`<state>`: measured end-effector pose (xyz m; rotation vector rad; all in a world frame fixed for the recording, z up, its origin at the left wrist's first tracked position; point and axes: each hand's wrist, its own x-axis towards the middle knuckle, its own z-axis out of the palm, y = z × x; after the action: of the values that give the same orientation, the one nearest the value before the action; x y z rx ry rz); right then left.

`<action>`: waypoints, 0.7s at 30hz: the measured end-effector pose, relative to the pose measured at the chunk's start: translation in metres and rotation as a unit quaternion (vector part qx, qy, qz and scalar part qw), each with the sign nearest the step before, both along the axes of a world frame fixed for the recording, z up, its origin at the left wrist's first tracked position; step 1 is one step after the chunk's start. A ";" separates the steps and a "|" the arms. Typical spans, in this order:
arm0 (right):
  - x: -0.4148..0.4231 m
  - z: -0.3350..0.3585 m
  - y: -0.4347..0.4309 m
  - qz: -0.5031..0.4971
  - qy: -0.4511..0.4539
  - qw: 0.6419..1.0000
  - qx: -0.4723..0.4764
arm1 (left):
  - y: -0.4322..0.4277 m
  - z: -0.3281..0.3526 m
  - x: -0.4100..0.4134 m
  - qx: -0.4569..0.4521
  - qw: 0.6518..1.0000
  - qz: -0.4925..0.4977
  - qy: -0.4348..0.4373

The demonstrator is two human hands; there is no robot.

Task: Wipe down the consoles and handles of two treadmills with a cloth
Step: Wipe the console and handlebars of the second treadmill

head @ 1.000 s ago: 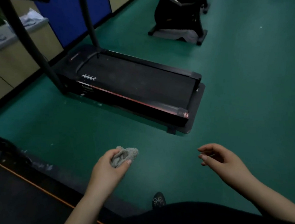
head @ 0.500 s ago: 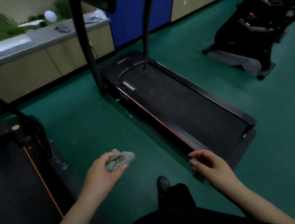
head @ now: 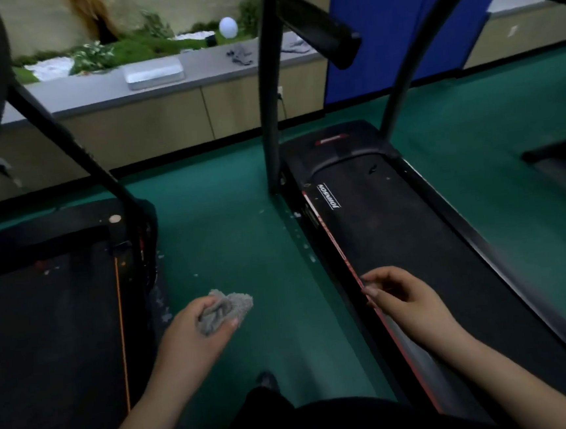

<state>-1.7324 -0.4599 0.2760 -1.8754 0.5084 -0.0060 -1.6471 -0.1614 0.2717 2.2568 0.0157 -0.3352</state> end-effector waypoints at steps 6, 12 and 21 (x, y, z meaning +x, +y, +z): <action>0.091 -0.027 0.001 -0.001 0.034 0.999 0.031 | -0.003 -0.020 0.090 0.011 0.999 0.017 0.030; 0.196 -0.024 -0.010 -0.052 0.029 0.997 0.042 | -0.024 -0.022 0.215 0.015 1.000 -0.026 0.010; 0.303 0.013 -0.043 -0.146 -0.019 0.987 0.060 | -0.096 0.001 0.355 0.009 0.995 -0.094 -0.024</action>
<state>-1.4290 -0.5028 0.2889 -1.6668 0.7371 -0.2020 -1.2917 -0.2577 0.2726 2.2888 -0.2210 -0.3803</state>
